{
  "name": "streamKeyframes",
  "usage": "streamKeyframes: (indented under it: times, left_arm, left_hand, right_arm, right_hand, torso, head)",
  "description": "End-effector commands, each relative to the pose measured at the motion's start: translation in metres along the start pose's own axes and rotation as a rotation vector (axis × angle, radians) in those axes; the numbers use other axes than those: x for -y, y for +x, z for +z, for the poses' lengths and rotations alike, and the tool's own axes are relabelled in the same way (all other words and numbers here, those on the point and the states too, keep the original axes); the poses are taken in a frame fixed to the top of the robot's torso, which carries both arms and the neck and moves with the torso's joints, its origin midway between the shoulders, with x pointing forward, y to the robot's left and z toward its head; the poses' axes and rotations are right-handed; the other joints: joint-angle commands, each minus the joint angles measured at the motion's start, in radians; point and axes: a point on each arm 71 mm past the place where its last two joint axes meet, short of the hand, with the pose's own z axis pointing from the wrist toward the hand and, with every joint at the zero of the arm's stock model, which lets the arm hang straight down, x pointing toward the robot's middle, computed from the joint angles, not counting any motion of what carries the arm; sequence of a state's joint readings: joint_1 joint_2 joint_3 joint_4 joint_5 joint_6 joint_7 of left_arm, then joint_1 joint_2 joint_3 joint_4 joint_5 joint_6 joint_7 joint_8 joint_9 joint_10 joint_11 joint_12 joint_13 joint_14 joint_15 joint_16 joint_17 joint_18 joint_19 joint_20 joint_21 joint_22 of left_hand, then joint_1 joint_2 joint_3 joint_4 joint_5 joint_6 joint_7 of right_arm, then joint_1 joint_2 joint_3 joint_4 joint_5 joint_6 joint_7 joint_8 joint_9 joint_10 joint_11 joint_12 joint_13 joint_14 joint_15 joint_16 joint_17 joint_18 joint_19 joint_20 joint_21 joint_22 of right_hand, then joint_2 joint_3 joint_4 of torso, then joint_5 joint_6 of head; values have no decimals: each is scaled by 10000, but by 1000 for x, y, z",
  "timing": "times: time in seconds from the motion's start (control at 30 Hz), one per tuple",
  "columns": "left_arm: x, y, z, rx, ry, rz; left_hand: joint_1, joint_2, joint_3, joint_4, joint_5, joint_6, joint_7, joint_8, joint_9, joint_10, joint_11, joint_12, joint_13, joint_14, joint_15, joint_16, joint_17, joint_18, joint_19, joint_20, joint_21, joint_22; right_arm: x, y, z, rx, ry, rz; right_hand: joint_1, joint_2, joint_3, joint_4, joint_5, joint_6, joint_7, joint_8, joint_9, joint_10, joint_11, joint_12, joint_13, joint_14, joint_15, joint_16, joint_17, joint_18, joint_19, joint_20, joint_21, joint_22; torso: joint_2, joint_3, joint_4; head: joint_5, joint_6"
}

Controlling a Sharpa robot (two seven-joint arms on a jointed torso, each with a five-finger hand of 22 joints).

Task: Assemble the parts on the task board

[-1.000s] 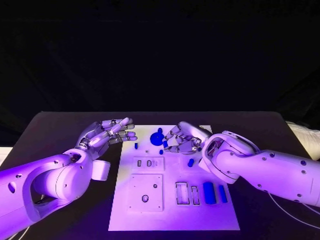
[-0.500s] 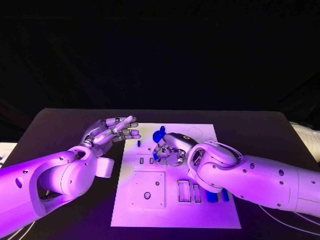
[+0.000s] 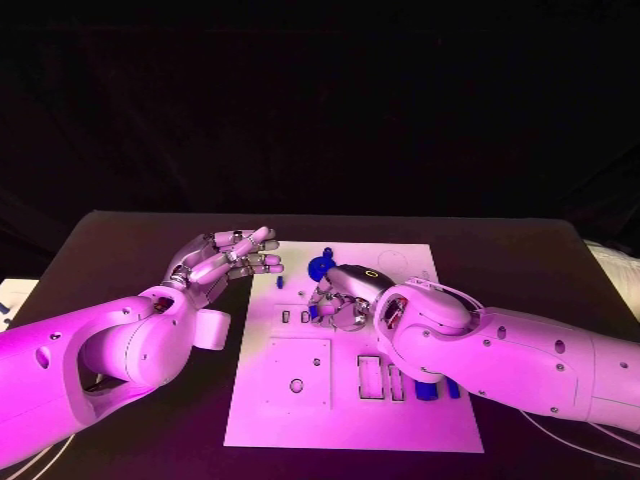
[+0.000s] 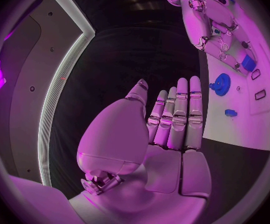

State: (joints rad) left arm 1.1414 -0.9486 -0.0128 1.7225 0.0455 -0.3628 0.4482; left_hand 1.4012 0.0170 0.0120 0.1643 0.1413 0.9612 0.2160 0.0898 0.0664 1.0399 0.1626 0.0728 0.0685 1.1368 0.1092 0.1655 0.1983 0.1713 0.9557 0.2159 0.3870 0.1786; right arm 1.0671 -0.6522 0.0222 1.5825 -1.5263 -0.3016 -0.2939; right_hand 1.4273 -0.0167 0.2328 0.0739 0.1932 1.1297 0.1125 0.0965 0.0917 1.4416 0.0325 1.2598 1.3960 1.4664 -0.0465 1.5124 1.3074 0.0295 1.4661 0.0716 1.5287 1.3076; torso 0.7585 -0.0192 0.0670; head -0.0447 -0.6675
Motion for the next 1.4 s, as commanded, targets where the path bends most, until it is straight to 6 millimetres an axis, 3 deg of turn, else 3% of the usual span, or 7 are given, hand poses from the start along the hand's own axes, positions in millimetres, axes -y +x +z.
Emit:
streamKeyframes:
  times: [0.03,0.43,0.57,0.63,0.83,1.27,1.4]
  left_arm:
    - [1,2,0,-186,47,-117]
    - [1,2,-1,-193,38,-122]
    - [1,2,-1,-191,37,-121]
    - [1,2,-1,-192,37,-122]
    - [1,2,-1,-194,29,-123]
    - [1,2,-1,-182,19,-118]
    - [0,1,-1,-173,2,-114]
  left_hand:
    - [115,10,-4,-42,-6,42,18,-44,-8,11,37,-48,-15,-11,41,-64,11,100,19,26,59,-4]
    - [115,10,-4,-42,-6,42,18,-44,-8,11,37,-48,-15,-11,41,-64,11,100,19,26,59,-4]
    - [115,10,-4,-42,-6,42,18,-44,-8,11,37,-48,-15,-11,41,-64,11,100,19,26,59,-4]
    - [115,10,-4,-42,-6,42,18,-44,-8,11,37,-48,-15,-11,41,-64,11,100,19,26,59,-4]
    - [122,14,-3,-64,-9,49,14,-53,-7,19,34,-51,-15,-10,40,-80,25,100,16,26,61,-4]
    - [122,14,-5,-68,-9,48,16,-57,-7,16,35,-54,-15,-10,40,-84,28,100,15,26,61,-5]
    - [122,14,-5,-68,-9,48,16,-57,-7,16,35,-54,-15,-10,40,-84,28,100,15,26,61,-5]
  right_arm:
    - [4,5,-1,-366,264,-489]
    - [6,8,-2,-870,434,-815]
    - [5,9,-2,-971,403,-851]
    - [5,9,-2,-960,401,-862]
    - [4,8,-2,-826,426,-945]
    - [3,5,-2,-434,369,-964]
    - [1,1,-2,163,220,-767]
  right_hand:
    - [-65,2,3,34,66,240,-175,70,310,170,-195,-68,-223,788,-45,-8,1399,-84,382,-77,27,1815]
    - [-313,-166,-64,84,48,171,-151,-4,326,125,-180,-181,-278,771,-36,-54,1318,-77,359,-73,10,1787]
    - [-727,-619,-330,212,698,-59,-43,-186,284,39,-94,-345,-359,754,29,-102,1243,-63,311,-34,-24,1730]
    - [-875,-774,-446,268,735,-187,12,-268,257,-5,-50,-443,-414,750,61,-116,1221,-59,295,-11,-35,1711]
    - [-1028,-925,-572,346,680,-462,100,-356,203,-88,27,-619,-513,741,127,-143,1181,-50,267,50,-57,1675]
    - [-1040,-975,-612,365,635,-622,150,-353,178,-190,72,-828,-634,729,167,-178,1125,-36,227,94,-86,1626]
    - [-1231,-1151,-887,573,47,-1204,258,-363,74,-574,175,-1663,-1143,705,259,-245,1024,-4,124,179,-160,1499]
  torso:
    - [-1,0,-10]
    - [0,-2,-9]
    - [-3,-5,-10]
    - [-3,-5,-9]
    - [-2,-2,3]
    - [-4,-4,3]
    - [-4,-2,1]
  head:
    - [9,-19]
    - [6,-63]
    - [1,-67]
    - [-7,-68]
    - [-21,-77]
    - [-43,-58]
    - [-47,-37]
